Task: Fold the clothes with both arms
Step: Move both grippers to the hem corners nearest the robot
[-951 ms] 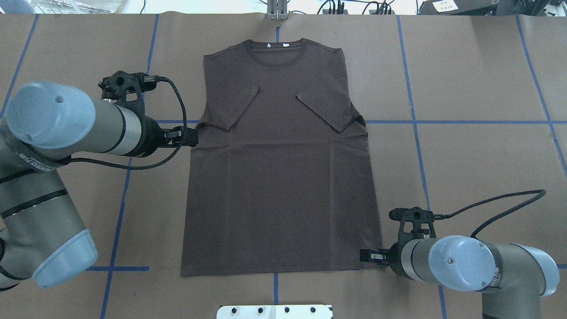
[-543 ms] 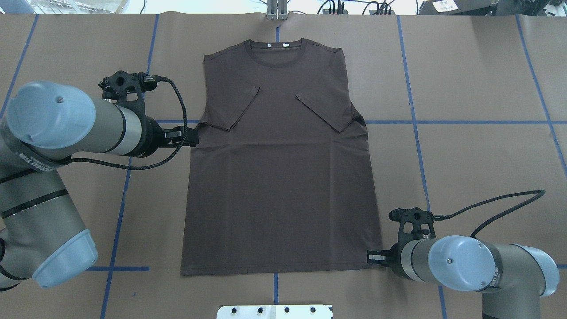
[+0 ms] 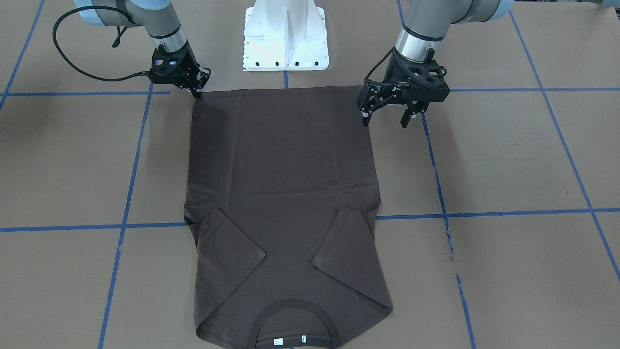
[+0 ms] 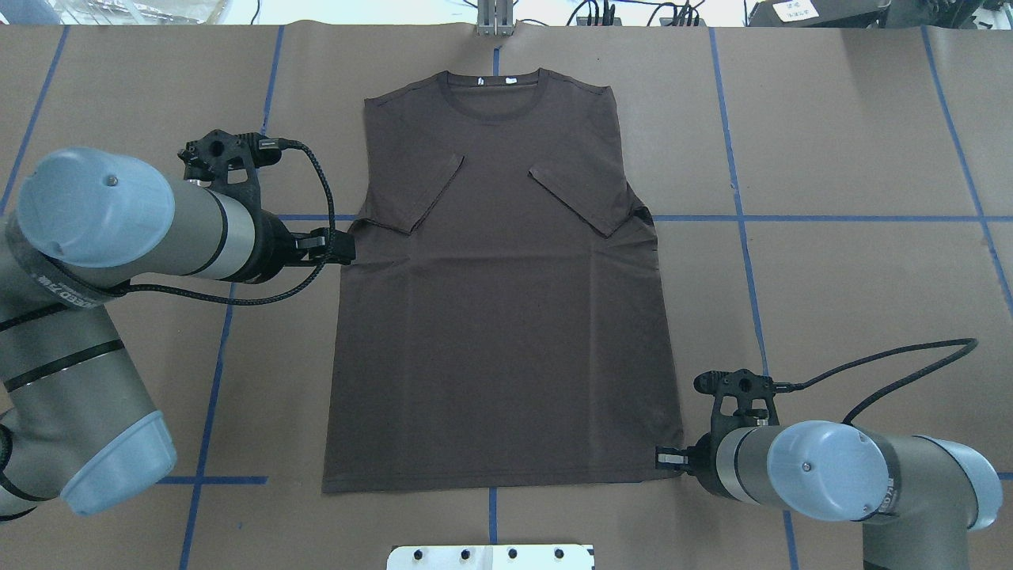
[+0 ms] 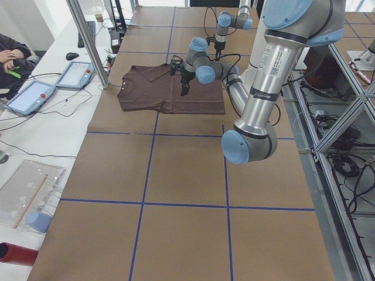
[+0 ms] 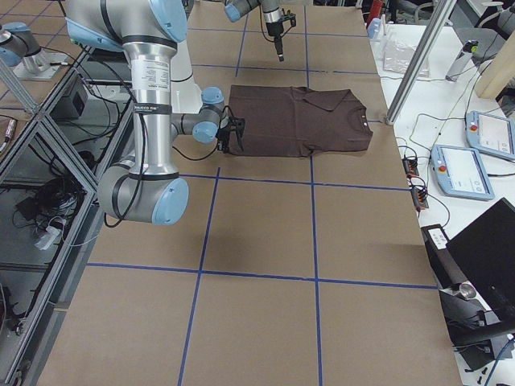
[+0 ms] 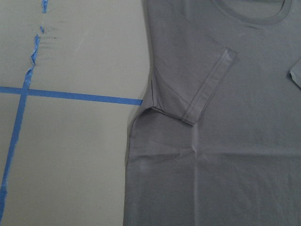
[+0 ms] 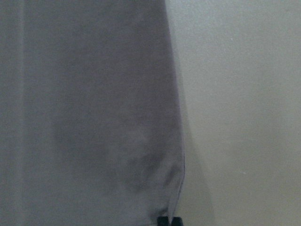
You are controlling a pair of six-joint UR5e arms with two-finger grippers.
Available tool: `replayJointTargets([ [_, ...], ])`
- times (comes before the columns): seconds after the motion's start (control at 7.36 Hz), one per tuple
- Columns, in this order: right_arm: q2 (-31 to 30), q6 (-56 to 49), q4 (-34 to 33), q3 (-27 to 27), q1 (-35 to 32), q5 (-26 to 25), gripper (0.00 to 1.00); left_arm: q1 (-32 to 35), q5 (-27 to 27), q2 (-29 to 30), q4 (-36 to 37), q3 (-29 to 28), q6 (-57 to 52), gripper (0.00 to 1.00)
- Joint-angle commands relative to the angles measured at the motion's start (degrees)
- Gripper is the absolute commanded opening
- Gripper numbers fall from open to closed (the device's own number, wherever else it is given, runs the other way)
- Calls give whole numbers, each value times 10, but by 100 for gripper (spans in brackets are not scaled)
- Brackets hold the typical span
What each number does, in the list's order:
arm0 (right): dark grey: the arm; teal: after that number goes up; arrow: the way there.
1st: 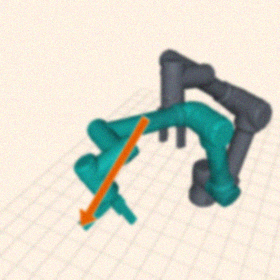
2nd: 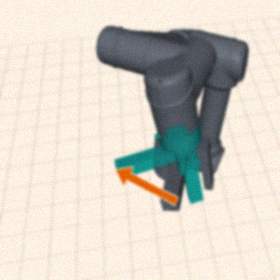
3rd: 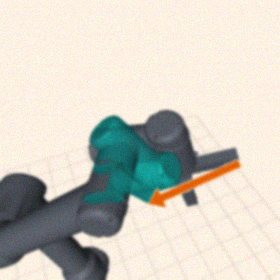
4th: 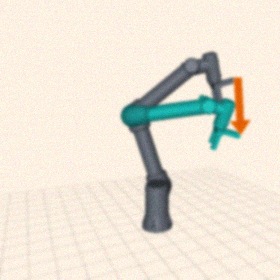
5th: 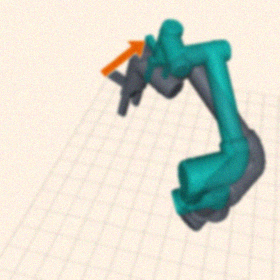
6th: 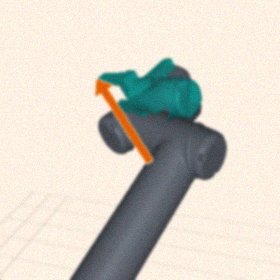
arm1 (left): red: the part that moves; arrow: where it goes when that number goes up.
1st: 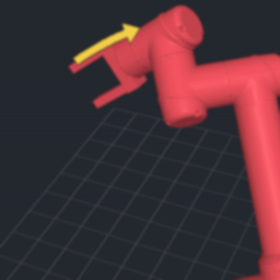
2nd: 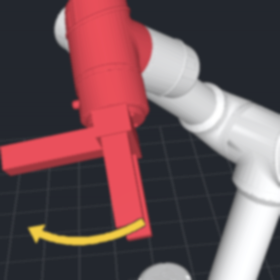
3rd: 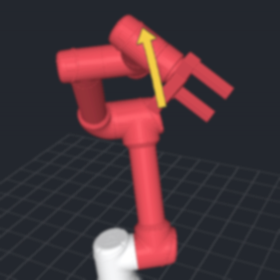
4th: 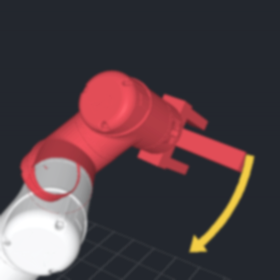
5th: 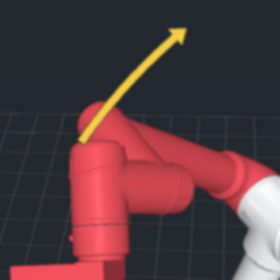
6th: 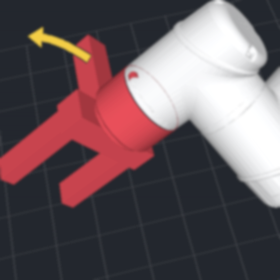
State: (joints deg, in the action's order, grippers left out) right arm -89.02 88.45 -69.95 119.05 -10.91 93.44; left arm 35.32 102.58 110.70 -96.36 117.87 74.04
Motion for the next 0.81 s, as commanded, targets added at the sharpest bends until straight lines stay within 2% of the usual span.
replayJointTargets([
  [0.0,-2,-6,1,28,-3,6,0,-61,2,-9,-3,2,131,100],
  [0.27,0,-17,1,29,-11,9,0,-163,-72,-42,-3,13,241,100],
  [0.68,6,-18,1,32,-13,10,0,-232,-113,-78,-1,8,319,99],
])
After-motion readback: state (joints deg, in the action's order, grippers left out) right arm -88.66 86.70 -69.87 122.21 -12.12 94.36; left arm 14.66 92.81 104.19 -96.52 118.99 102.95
